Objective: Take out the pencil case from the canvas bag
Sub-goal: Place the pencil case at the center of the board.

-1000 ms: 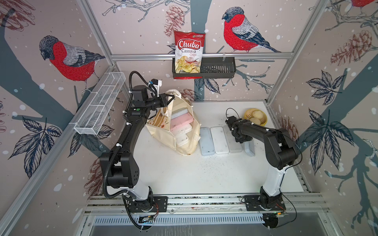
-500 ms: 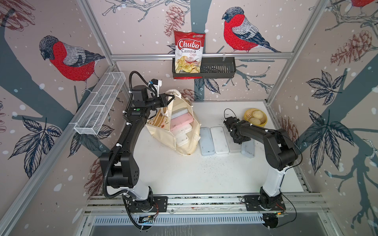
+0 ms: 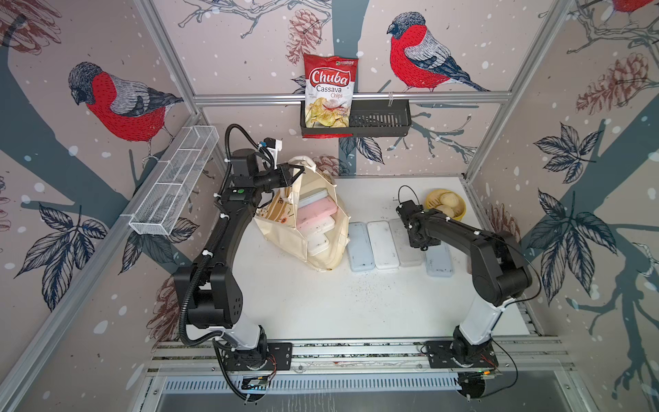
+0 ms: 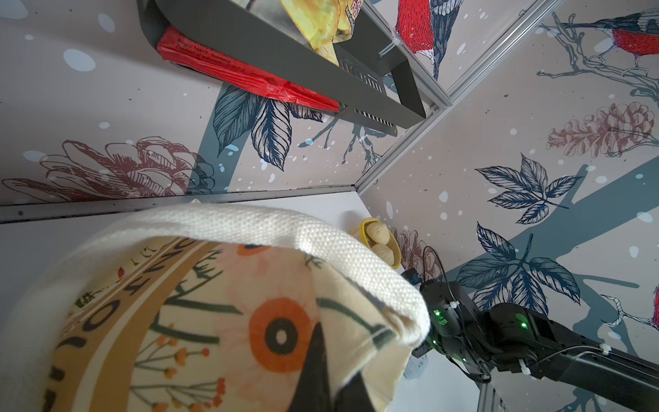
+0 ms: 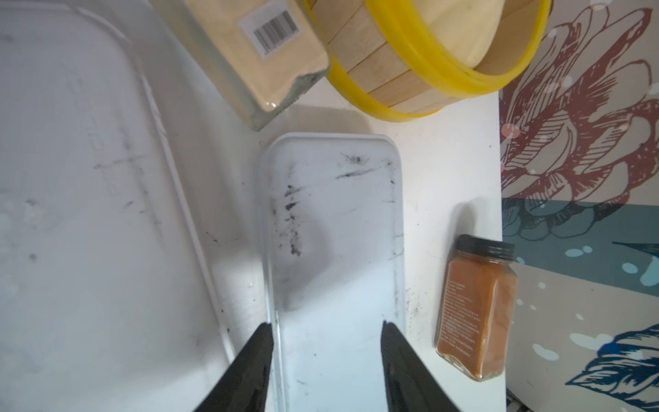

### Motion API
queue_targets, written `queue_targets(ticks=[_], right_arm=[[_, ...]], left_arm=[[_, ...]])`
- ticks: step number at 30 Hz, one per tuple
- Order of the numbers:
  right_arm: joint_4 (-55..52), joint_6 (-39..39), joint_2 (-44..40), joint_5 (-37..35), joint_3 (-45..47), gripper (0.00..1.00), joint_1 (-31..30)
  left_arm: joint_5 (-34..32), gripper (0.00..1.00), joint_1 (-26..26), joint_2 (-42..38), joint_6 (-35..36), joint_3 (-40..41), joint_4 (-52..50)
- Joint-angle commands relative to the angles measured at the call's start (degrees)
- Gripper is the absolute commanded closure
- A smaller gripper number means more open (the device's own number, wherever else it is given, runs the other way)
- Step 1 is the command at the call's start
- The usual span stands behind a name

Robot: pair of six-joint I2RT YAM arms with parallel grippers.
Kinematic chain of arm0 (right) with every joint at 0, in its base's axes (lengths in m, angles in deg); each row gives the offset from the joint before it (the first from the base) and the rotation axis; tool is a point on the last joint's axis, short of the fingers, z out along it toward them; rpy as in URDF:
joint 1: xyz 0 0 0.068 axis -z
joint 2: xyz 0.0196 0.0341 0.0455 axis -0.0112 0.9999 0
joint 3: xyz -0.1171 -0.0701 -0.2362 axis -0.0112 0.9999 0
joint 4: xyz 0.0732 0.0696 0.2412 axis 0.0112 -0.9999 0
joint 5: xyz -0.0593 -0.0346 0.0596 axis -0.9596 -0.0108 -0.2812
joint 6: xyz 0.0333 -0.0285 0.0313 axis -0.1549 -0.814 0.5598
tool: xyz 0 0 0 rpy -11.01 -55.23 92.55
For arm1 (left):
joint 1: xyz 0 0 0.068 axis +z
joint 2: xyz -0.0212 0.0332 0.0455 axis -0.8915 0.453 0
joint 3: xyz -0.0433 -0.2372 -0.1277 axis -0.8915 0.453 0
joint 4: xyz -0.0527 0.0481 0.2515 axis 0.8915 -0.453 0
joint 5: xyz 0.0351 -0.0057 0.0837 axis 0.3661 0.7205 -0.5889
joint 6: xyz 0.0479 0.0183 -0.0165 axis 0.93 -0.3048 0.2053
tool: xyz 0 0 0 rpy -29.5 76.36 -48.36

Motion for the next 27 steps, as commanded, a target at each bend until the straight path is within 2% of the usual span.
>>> queue_targets(ticks=[1, 10, 14, 22, 27], right_arm=[[2.96, 1.32, -2.96, 6.09, 0.63, 0.49, 0.79], [4.73, 2.82, -9.69, 12.65, -1.62, 0.49, 0.43], [5.47, 4.19, -13.01, 14.36, -2.64, 0.49, -1.98], [7.17, 6.91, -17.81, 12.54, -7.27, 0.49, -12.91], [16.85, 8.65, -20.80, 13.31, -6.88, 0.49, -23.08]], left_arm=[[0.68, 1.00, 0.08, -0.32, 0.38, -0.35, 3.34], [0.73, 1.00, 0.12, -0.32, 0.22, -0.33, 3.39], [0.70, 1.00, 0.10, -0.41, 0.21, -0.26, 3.48], [0.11, 1.00, 0.13, -0.32, -0.34, -0.09, 3.82], [-0.20, 1.00, 0.08, -0.36, -0.48, -0.09, 3.74]])
